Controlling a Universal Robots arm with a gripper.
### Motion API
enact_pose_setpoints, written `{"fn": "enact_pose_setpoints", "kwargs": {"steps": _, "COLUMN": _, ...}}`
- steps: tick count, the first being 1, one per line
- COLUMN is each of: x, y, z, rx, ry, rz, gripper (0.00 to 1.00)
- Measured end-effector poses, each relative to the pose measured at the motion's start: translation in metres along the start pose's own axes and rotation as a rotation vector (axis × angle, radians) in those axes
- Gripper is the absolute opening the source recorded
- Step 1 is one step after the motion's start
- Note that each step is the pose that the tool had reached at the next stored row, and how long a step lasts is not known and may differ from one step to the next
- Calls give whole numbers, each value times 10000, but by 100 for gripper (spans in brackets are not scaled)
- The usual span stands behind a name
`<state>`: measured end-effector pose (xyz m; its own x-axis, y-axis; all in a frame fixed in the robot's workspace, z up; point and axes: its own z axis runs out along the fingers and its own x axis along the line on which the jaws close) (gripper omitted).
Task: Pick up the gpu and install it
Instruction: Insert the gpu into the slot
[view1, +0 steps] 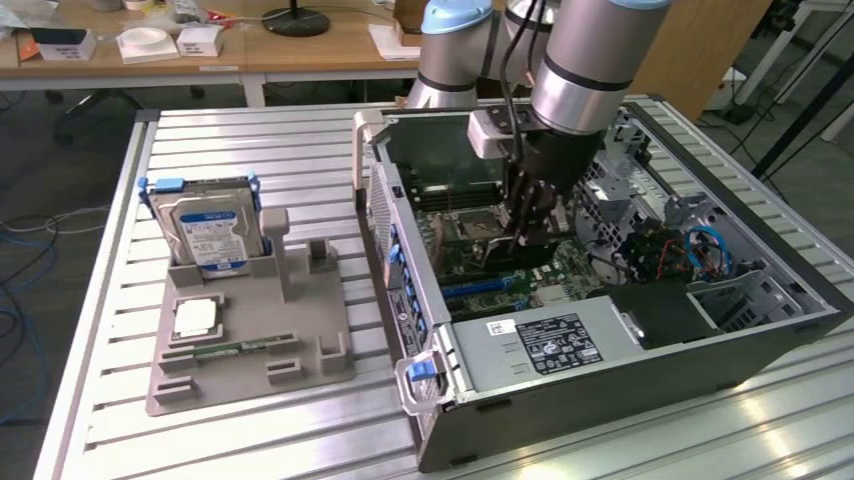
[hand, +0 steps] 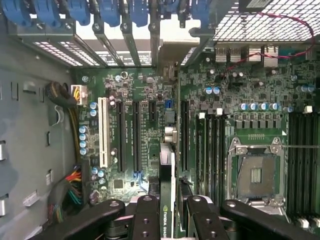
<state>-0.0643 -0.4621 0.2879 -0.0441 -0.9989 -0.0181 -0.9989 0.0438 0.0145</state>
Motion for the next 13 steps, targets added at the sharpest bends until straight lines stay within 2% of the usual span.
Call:
{"fn": "enact_pose_setpoints", "kwargs": {"steps": 8, "x": 7, "y": 91, "z": 132, "rx": 3, "ry": 60, "rz": 1, "gripper": 26}}
{"fn": "enact_pose_setpoints", "kwargs": {"steps": 13, "x": 8, "y": 119, "z": 171, "rx": 3, "ry": 67, "rz": 1, "gripper": 26}}
